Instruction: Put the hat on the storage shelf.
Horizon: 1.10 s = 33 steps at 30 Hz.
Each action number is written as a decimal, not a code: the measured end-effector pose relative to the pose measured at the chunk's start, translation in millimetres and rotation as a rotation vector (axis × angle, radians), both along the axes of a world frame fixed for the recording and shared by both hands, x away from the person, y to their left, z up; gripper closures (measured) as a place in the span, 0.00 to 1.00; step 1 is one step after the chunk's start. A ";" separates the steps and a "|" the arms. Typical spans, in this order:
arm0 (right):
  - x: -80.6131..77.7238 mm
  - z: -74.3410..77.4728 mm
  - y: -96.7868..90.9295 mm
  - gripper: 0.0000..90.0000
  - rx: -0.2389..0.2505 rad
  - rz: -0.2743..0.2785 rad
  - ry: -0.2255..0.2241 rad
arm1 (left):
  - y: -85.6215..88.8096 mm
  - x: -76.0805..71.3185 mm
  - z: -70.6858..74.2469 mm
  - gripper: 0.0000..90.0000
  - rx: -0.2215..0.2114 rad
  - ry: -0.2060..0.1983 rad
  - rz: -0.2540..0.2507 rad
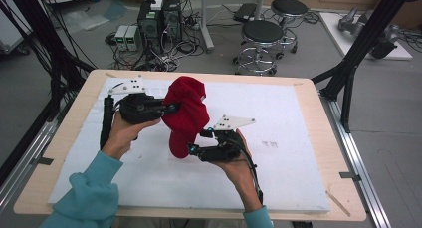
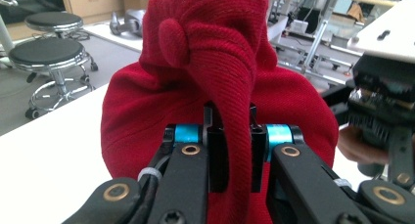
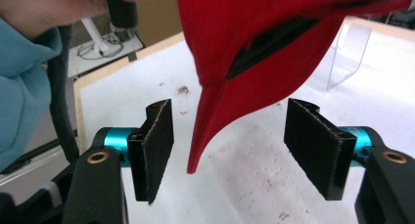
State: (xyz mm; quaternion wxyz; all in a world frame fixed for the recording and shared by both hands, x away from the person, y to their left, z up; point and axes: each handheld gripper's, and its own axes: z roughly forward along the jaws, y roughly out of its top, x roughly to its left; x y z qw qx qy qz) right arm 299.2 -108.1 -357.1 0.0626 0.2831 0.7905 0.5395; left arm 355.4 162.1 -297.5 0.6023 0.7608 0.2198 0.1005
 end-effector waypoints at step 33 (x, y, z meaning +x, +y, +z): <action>0.2 -3.5 10.7 0.95 -0.014 -0.020 0.021 | -1.3 2.5 1.8 0.90 -0.038 -0.018 0.013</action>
